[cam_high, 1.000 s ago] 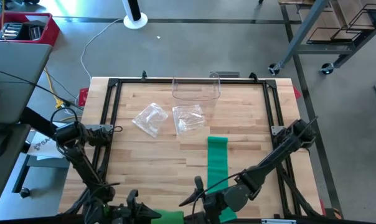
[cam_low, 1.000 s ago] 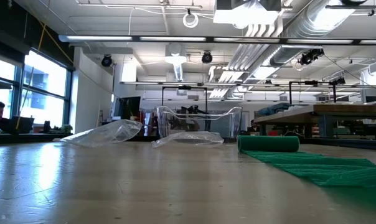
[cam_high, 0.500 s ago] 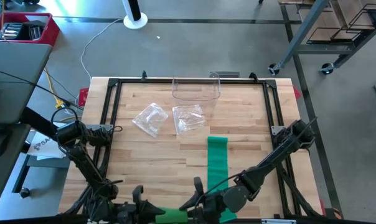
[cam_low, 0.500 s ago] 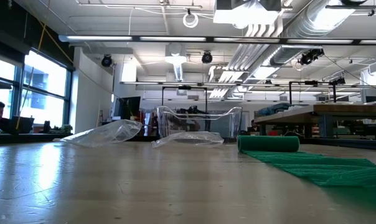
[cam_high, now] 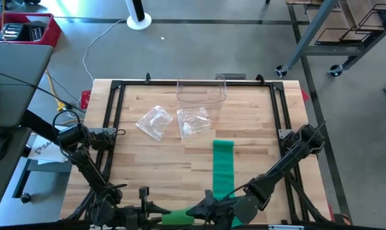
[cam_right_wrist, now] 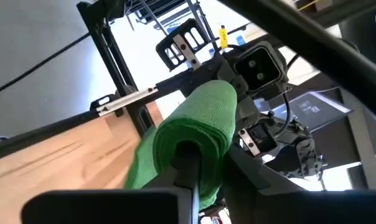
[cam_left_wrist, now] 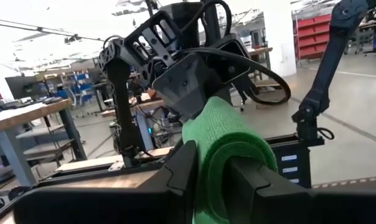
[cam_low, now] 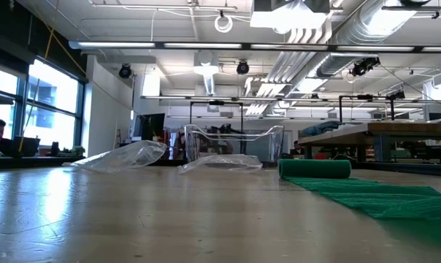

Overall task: Roll bandage
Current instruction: Roll the green bandage

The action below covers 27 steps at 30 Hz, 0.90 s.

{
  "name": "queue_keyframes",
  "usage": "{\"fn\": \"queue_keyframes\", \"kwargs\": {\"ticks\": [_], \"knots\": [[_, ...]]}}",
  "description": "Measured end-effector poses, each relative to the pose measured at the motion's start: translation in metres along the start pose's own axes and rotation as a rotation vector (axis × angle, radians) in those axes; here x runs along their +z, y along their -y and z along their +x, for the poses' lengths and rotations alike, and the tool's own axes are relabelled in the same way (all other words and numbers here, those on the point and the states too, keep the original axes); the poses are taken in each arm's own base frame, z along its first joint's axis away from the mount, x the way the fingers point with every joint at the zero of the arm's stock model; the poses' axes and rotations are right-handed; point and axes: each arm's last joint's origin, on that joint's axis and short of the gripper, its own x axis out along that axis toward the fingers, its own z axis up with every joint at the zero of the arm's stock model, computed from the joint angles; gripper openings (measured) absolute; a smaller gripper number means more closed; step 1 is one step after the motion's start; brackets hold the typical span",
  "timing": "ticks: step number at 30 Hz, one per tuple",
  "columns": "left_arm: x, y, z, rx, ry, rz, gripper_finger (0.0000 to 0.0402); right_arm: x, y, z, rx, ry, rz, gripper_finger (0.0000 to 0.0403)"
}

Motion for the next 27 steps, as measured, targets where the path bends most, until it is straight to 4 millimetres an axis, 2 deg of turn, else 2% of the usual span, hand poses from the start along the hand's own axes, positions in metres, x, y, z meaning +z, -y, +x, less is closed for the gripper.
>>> {"fn": "queue_keyframes", "kwargs": {"ticks": [3,7,11,17,21,27], "knots": [[0.0,0.0,0.0,0.0,-0.001,0.005,0.0051,0.0,0.0,0.0,-0.003,-0.002,0.075,0.0045],[0.0,0.0,0.0,-0.008,0.003,0.088,0.0035,-0.002,0.004,0.002,-0.026,0.003,0.286,0.0046],[0.001,0.002,-0.002,-0.019,0.009,0.218,0.001,-0.006,0.008,0.005,-0.037,0.008,0.499,0.0061],[0.0,0.006,-0.005,-0.094,0.046,0.47,0.0015,-0.011,0.013,0.008,-0.053,0.017,0.721,0.0082],[-0.001,0.007,-0.005,-0.118,0.056,0.536,0.0016,-0.014,0.015,0.01,-0.035,0.031,0.71,0.0077],[0.001,0.005,-0.005,-0.075,0.038,0.396,0.0034,-0.015,0.015,0.011,-0.028,0.035,0.489,0.0037]]}}
